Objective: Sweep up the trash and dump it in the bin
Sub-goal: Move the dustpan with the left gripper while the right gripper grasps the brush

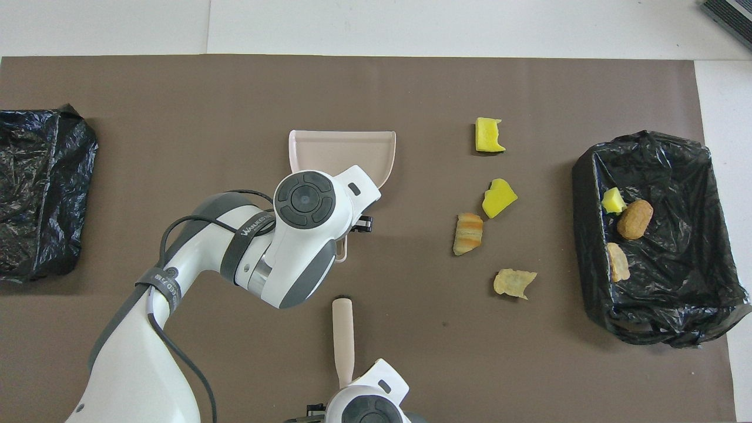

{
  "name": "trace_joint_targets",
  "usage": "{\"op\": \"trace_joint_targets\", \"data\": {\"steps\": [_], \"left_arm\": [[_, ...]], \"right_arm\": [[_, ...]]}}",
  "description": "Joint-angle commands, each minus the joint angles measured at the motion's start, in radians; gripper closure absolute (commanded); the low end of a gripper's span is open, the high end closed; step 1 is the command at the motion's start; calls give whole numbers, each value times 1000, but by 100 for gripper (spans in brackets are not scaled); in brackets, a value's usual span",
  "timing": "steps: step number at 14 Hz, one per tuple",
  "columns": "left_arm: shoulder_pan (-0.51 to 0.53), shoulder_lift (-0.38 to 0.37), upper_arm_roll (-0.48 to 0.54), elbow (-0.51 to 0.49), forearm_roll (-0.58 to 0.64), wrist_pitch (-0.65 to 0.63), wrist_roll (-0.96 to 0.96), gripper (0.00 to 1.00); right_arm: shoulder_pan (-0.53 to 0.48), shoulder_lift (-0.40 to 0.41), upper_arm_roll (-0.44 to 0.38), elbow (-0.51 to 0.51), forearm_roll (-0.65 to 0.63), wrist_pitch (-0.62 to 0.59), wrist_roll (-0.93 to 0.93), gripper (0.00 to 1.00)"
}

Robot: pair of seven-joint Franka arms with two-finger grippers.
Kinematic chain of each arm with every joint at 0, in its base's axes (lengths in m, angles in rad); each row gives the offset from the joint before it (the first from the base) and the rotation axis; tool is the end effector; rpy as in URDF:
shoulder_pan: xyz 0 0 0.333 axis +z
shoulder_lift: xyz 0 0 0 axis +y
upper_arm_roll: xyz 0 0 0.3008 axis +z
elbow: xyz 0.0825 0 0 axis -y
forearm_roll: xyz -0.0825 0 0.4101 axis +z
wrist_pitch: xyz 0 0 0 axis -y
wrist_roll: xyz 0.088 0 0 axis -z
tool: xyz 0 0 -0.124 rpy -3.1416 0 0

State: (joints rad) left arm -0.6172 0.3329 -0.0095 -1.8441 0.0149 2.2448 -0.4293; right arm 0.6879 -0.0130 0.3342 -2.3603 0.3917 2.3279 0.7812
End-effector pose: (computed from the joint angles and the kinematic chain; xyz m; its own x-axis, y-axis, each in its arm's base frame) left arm 0.5323 -0.3843 0.3067 0.9770 -0.2032 0.0654 -0.2048 -0.9786 0.0199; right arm 0.2597 0.4461 0.2818 0.9734 -0.0143 -0.2287 -0.0500 -0.9873 -0.1509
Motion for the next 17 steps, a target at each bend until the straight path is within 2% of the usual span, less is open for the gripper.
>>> {"op": "trace_joint_targets", "data": {"steps": [1, 2, 5, 8, 11, 13, 14, 17], "left_arm": [[-15, -5, 11, 2, 120, 9, -3, 87], [-13, -9, 11, 2, 128, 6, 4, 100], [14, -57, 26, 14, 132, -8, 102, 100], [85, -124, 26, 10, 131, -92, 375, 100], [149, -160, 25, 6, 122, -157, 646, 100], [174, -160, 25, 5, 120, -174, 913, 100], [180, -158, 26, 3, 120, -172, 1016, 100], [192, -157, 25, 0, 120, -172, 1170, 100]], "right_arm": [[-14, 4, -1, -17, 35, 30, -42, 100], [-21, 14, -6, -1, 35, 27, -46, 100], [-111, 25, -11, 56, 33, -43, -48, 100], [-198, -19, -14, 136, -11, -230, -45, 100], [-304, -91, -14, 144, -60, -381, -68, 100], [-388, -125, -14, 173, -133, -546, -100, 100], [-408, -121, -12, 203, -213, -630, -115, 100], [-476, -137, -12, 187, -354, -770, -176, 100]]}}
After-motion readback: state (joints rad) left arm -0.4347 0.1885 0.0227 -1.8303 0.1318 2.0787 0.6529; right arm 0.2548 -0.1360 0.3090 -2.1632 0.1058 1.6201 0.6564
